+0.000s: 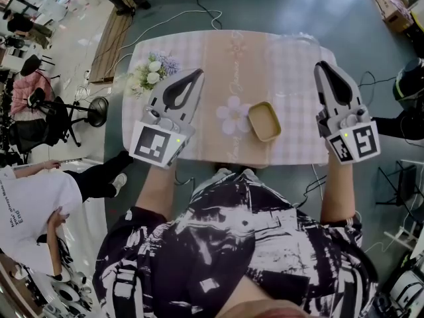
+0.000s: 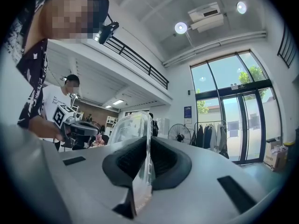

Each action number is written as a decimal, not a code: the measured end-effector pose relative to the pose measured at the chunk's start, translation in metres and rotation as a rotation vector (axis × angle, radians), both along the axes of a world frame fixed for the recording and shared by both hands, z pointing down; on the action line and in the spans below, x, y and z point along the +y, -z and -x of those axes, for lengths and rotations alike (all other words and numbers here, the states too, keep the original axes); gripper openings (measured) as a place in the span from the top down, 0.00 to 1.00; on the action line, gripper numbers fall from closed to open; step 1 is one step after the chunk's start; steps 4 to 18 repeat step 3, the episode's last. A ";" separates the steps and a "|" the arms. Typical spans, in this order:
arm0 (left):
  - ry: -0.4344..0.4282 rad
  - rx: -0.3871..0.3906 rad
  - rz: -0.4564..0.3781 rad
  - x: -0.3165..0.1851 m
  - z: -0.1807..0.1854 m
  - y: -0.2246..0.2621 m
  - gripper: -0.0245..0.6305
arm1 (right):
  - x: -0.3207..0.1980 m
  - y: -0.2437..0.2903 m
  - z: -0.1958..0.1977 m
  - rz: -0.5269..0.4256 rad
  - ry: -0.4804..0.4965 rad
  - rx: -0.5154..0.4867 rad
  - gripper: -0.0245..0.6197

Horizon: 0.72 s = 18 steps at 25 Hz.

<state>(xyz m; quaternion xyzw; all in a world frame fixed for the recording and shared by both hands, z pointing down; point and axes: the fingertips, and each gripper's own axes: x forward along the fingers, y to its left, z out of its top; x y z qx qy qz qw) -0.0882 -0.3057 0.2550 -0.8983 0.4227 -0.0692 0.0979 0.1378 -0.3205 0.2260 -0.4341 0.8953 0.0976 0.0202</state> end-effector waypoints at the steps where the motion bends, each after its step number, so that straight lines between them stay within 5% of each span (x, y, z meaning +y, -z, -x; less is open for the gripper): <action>1: 0.001 0.000 0.001 -0.001 0.000 -0.001 0.96 | -0.001 -0.001 0.000 0.000 0.001 0.000 0.92; 18: 0.003 -0.001 0.003 -0.003 0.000 -0.002 0.96 | -0.003 -0.003 0.000 0.001 0.002 -0.001 0.92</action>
